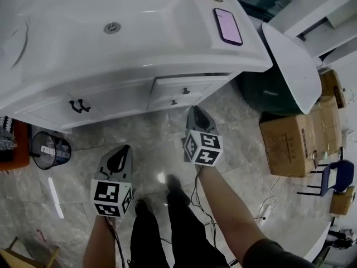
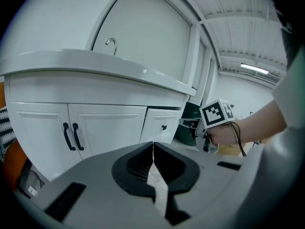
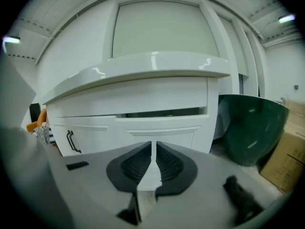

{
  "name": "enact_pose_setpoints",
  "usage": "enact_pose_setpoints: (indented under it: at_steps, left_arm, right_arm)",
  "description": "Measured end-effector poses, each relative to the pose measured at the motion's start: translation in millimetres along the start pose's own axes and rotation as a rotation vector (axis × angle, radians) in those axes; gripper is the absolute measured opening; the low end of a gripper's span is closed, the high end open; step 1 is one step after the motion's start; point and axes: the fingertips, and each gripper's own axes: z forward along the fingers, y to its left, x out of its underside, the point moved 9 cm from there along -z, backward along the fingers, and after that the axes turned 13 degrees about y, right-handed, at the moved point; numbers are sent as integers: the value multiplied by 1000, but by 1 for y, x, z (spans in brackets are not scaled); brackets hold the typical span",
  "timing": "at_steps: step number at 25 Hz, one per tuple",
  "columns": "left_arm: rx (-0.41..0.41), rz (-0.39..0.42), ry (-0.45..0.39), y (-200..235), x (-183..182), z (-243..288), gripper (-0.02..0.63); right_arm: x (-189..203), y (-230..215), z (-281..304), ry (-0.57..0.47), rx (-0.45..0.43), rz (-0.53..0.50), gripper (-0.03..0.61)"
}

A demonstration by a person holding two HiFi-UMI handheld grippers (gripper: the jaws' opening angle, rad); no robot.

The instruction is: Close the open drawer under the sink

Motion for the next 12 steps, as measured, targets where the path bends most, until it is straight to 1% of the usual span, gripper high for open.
enact_pose_setpoints:
  at_steps: [3, 6, 12]
  left_arm:
    - [24, 57, -18, -7, -6, -30, 15]
    - [31, 98, -31, -16, -9, -63, 15]
    - [34, 95, -43, -33, -8, -121, 15]
  right_arm:
    - [-5, 14, -45, -38, 0, 35, 40]
    - [-8, 30, -88, -62, -8, 57, 37]
    - [-13, 58, -161, -90, -27, 59, 37]
